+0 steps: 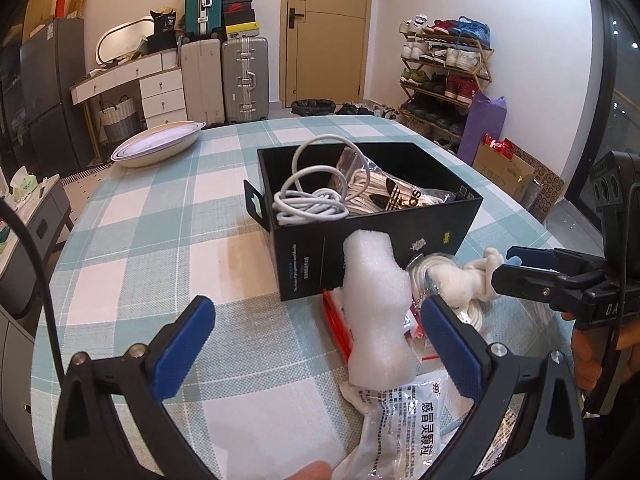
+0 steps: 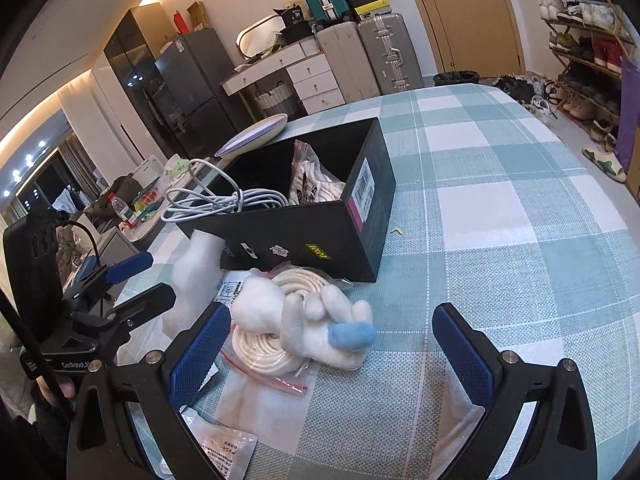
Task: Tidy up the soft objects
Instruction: 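Grasp the white foam block with the left gripper while the right gripper grasps the white plush toy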
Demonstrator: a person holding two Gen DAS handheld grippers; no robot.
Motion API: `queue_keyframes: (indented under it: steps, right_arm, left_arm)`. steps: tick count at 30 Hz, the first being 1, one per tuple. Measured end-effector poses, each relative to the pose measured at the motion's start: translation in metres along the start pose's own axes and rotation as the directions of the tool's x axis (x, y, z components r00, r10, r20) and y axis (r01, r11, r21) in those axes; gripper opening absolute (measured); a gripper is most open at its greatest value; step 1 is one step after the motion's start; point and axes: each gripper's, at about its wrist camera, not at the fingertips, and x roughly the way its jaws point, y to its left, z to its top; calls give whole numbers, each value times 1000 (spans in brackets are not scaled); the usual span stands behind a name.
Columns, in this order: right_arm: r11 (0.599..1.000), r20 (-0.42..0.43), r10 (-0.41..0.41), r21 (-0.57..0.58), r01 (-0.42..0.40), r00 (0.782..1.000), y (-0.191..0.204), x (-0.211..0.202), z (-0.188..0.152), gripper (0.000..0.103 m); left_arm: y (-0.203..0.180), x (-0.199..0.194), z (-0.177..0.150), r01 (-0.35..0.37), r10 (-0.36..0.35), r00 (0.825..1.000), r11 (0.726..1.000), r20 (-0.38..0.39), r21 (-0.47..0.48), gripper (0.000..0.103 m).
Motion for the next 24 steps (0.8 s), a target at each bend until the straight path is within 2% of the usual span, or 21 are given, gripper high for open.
queue_keyframes:
  steps: [6,15,24]
  right_arm:
    - [1000,-16,7,15,-6,1000,-2,6,-1,102]
    - [999,-30,36,13,-36,999,2,11,-2,94]
    - [999,-33,48,8,-48,998,4,12,-3,88]
  left_arm:
    - [-3,5,-3,6,-6,1000,1000,-23,2,103]
    - [-3,14,-6,36,-37,998,999,-58,-20,101]
    - [-6,19,-8,71,-72,995,997,-76,-12,82]
